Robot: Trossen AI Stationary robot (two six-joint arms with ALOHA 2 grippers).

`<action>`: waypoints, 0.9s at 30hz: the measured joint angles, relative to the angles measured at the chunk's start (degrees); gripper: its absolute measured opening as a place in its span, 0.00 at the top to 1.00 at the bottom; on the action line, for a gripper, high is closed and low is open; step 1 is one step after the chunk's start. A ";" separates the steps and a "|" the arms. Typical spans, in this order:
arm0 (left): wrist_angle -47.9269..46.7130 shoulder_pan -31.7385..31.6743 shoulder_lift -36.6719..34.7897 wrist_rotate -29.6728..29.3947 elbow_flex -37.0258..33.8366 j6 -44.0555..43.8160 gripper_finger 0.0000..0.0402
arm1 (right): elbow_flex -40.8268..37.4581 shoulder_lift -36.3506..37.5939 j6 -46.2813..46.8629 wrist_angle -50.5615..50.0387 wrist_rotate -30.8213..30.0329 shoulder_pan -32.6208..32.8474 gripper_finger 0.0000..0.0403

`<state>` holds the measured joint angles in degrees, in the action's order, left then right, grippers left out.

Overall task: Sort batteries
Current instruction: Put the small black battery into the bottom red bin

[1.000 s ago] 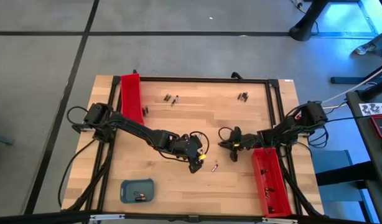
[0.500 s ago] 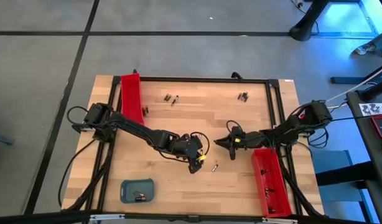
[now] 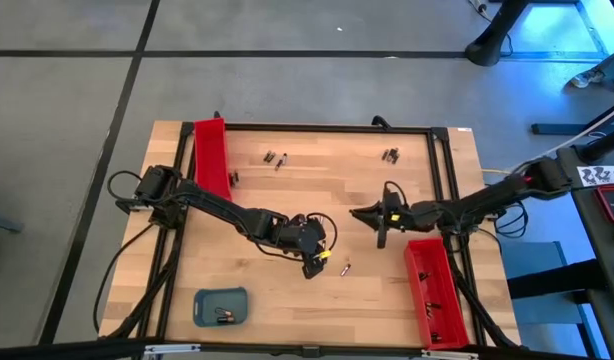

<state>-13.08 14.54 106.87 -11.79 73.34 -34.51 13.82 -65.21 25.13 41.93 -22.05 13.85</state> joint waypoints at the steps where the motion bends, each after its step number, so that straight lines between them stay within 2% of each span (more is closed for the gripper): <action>1: 0.00 -0.06 0.00 -0.02 0.00 0.08 0.99 | 1.16 2.15 -1.27 -3.73 -0.57 0.00 0.94; 5: 0.00 -0.45 0.00 -0.09 0.00 0.46 0.99 | 8.60 10.62 -6.40 -24.01 -0.85 0.00 0.94; 8: 0.02 -0.78 0.00 -0.29 0.00 1.83 0.99 | 17.10 15.91 -9.29 -44.51 1.47 0.00 0.94; 11: 0.02 -1.17 0.00 -0.39 0.00 2.98 0.99 | 27.30 19.11 -10.64 -65.94 6.82 0.00 0.94; 15: 0.02 -1.63 0.00 -0.46 0.00 4.49 0.99 | 39.41 20.35 -8.17 -88.98 18.29 0.07 0.94; 18: 0.02 -1.92 0.00 -0.66 0.00 5.83 0.99 | 43.98 21.35 -1.72 -99.05 25.98 0.07 0.94; 21: 0.08 -1.96 0.00 -1.45 0.00 6.91 0.99 | 44.65 23.50 5.96 -104.35 32.61 0.07 0.94; 24: 0.17 -1.96 0.00 -2.28 0.00 8.01 0.99 | 43.00 25.51 12.19 -108.67 34.97 1.42 0.94; 27: 0.18 -1.96 0.00 -2.35 0.00 8.58 0.99 | 40.51 26.46 15.18 -110.01 35.19 5.58 0.94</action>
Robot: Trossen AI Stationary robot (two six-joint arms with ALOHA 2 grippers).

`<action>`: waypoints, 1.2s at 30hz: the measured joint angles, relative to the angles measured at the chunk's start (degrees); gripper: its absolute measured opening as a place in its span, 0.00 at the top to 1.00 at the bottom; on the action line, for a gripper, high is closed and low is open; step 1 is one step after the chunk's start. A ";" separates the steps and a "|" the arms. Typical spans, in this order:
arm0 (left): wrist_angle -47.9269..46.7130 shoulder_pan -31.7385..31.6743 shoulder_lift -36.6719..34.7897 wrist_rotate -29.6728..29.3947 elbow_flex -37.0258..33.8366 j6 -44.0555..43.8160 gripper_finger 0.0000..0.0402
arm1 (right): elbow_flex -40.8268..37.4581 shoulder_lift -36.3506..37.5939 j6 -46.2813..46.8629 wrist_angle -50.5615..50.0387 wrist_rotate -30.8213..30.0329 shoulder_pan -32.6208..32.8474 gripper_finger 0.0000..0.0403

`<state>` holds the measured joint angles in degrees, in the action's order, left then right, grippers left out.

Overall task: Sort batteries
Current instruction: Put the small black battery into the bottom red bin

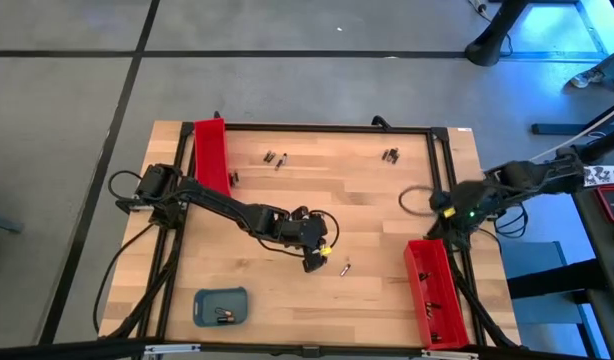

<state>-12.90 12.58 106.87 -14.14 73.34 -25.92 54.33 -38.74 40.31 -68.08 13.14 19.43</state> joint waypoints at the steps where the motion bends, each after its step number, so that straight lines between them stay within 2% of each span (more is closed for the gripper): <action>1: 0.00 0.00 0.00 -0.01 0.00 0.47 0.99 | -0.90 0.04 0.80 0.08 0.10 1.82 0.94; 4: -0.01 0.00 0.00 -0.03 0.00 1.05 0.99 | -3.39 -0.41 3.77 0.54 -0.51 8.28 0.94; 9: -0.67 -0.23 0.00 -0.07 0.00 0.96 0.99 | -6.48 -3.84 10.52 3.56 -5.83 20.71 0.94; 15: -1.10 -0.88 0.00 -0.25 0.00 1.04 0.99 | -7.63 -8.84 19.93 6.15 -16.74 35.56 0.94; 19: -1.10 -1.19 0.00 -0.25 0.00 0.95 0.99 | -7.63 -14.27 25.35 6.26 -22.75 42.63 0.94; 23: -1.10 -1.32 0.00 -0.25 0.00 0.93 0.99 | -7.63 -20.95 28.85 6.20 -25.81 46.50 0.94; 29: -1.06 -1.40 0.00 -0.25 0.00 0.95 0.99 | -7.63 -29.75 31.28 6.56 -29.23 47.31 0.93; 36: -1.04 -1.40 0.00 -0.23 0.00 1.00 0.99 | -10.02 -34.72 32.64 8.74 -29.67 47.31 0.93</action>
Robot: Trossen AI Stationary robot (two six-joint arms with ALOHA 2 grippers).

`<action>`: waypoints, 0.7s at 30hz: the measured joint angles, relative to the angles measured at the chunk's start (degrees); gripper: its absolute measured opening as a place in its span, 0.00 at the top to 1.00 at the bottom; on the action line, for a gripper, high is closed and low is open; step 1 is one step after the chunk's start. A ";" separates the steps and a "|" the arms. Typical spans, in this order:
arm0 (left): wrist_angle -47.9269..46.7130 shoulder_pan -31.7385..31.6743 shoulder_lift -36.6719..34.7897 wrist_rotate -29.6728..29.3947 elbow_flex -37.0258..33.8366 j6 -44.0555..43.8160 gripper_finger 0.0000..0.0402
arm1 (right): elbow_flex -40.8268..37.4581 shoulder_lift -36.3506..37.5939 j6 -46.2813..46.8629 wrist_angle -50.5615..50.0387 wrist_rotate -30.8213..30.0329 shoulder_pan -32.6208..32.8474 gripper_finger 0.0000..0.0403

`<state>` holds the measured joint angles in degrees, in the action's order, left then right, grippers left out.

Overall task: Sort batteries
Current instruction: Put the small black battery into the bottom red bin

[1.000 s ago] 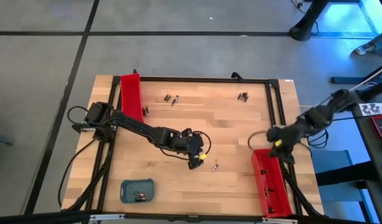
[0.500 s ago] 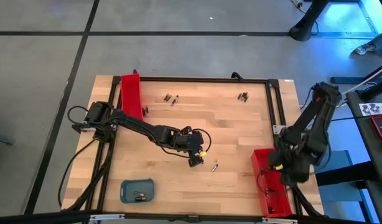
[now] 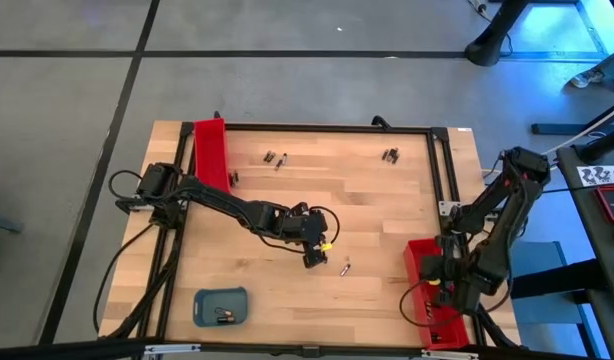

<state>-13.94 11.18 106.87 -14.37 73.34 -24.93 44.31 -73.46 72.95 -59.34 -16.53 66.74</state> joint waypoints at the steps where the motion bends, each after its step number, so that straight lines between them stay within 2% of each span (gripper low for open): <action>1: 0.01 0.00 0.00 0.00 0.00 -0.01 0.99 | -0.99 -0.05 0.59 1.11 0.38 0.00 0.93; 15: 0.03 0.02 0.00 0.00 0.00 -0.13 0.99 | -7.86 -0.03 -1.61 11.93 2.35 -6.32 0.92; 21: 0.03 0.02 0.00 0.01 0.00 -0.13 0.99 | -8.32 0.03 -1.73 11.99 2.99 -6.78 0.92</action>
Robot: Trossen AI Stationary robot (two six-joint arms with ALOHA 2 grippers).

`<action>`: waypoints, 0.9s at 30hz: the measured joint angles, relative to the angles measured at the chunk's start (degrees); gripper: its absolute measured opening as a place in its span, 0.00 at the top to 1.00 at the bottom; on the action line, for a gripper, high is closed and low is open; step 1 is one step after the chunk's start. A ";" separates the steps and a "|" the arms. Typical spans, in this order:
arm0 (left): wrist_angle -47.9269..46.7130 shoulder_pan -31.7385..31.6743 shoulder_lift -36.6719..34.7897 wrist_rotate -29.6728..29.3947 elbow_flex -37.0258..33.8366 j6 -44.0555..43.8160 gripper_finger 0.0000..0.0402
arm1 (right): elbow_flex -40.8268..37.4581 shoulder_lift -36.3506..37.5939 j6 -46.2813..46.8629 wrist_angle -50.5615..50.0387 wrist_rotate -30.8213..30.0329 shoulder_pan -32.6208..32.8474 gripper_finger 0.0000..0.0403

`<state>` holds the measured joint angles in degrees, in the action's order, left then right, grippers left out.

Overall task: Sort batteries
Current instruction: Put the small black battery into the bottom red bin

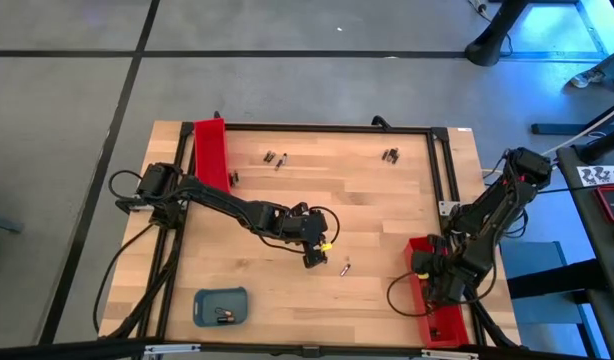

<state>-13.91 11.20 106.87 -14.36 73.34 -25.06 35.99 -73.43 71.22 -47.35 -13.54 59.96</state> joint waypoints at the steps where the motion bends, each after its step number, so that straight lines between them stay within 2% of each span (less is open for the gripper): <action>1: 0.01 0.00 0.00 0.00 0.00 0.00 0.99 | 0.00 0.00 -0.02 0.00 0.00 0.00 0.92; 15: 0.00 0.01 0.00 0.01 0.00 0.15 0.99 | -0.08 -0.02 -1.50 0.18 0.19 0.01 0.91; 23: 0.00 0.02 0.00 0.01 0.00 0.17 0.99 | -0.17 -0.09 -3.69 -0.69 0.73 0.00 0.74; 27: 0.00 0.02 0.00 0.01 0.00 0.18 0.99 | 0.38 -0.09 -3.65 -1.47 2.10 0.00 0.70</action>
<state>-13.91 11.22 106.87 -14.35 73.34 -24.88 36.37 -73.52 67.57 -48.82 -11.44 59.96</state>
